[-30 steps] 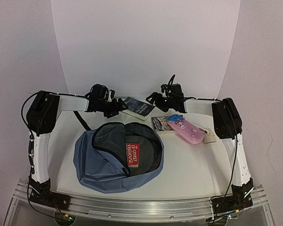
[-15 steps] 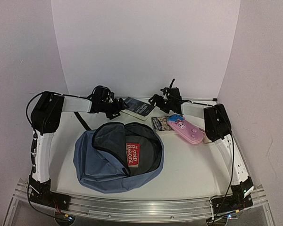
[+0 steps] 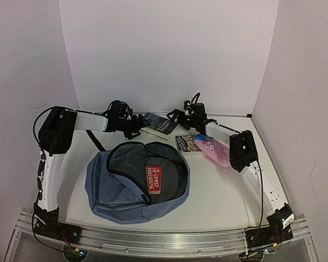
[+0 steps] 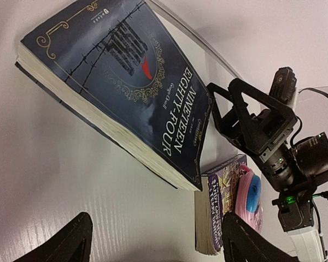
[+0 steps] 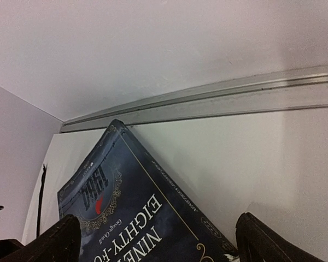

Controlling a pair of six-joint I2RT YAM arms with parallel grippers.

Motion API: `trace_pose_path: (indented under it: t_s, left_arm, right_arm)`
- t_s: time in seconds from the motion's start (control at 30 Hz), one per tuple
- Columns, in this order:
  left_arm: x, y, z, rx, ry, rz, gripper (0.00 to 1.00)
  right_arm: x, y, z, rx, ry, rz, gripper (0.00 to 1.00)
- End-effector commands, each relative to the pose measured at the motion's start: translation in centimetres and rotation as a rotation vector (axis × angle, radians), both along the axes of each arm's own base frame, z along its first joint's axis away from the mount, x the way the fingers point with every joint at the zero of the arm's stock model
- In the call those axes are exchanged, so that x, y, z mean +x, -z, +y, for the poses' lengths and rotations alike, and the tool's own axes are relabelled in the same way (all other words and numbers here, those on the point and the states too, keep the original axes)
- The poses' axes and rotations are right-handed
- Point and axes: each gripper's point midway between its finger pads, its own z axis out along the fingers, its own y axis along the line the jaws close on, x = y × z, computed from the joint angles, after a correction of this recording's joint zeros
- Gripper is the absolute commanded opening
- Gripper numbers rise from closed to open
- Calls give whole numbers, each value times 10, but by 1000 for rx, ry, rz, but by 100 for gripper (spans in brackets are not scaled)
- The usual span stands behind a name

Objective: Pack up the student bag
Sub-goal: Pick up the book from the center of the board.

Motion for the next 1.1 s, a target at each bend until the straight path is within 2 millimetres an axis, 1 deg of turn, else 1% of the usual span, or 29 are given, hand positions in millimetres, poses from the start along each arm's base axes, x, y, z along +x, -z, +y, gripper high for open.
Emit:
trace_pose_path:
  t_s: [0.0, 0.1, 0.23, 0.43, 0.53, 0.6, 0.73, 0.8, 0.87, 0.9, 0.97, 1.07]
  left_arm:
    - [13, -18, 0, -38, -18, -45, 81]
    - [13, -15, 10, -33, -44, -40, 81]
    - [16, -12, 26, -21, -79, -32, 81]
    - [18, -5, 62, 74, -165, -21, 82]
    - [18, -2, 80, 133, -196, -17, 82]
    - [20, 1, 91, 162, -210, -16, 82]
    - [33, 4, 104, 149, -187, -36, 80]
    - [40, -1, 98, 128, -137, -64, 78]
    - [44, 0, 89, 114, -79, -77, 76]
    - [44, 5, 85, 110, -55, -68, 76]
    - [47, 9, 77, 85, -18, -60, 74]
    - [47, 22, 70, 65, 15, -30, 73]
  right_arm:
    - [-18, 2, 20, 33, -155, -4, 98]
    - [-35, -6, 29, 17, -226, -9, 97]
    - [-63, -16, 47, 0, -315, -11, 95]
    - [-101, -26, 75, 21, -417, 21, 91]
    - [-114, -35, 85, 28, -432, 30, 90]
    - [-113, -39, 85, 39, -403, 45, 90]
    - [-98, -37, 78, 59, -280, 92, 90]
    - [-90, -31, 76, 75, -224, 123, 90]
    - [-84, -23, 75, 98, -183, 157, 90]
    - [-81, -19, 75, 108, -173, 169, 89]
    - [-81, -4, 78, 132, -168, 210, 88]
    - [-84, 8, 84, 157, -182, 247, 86]
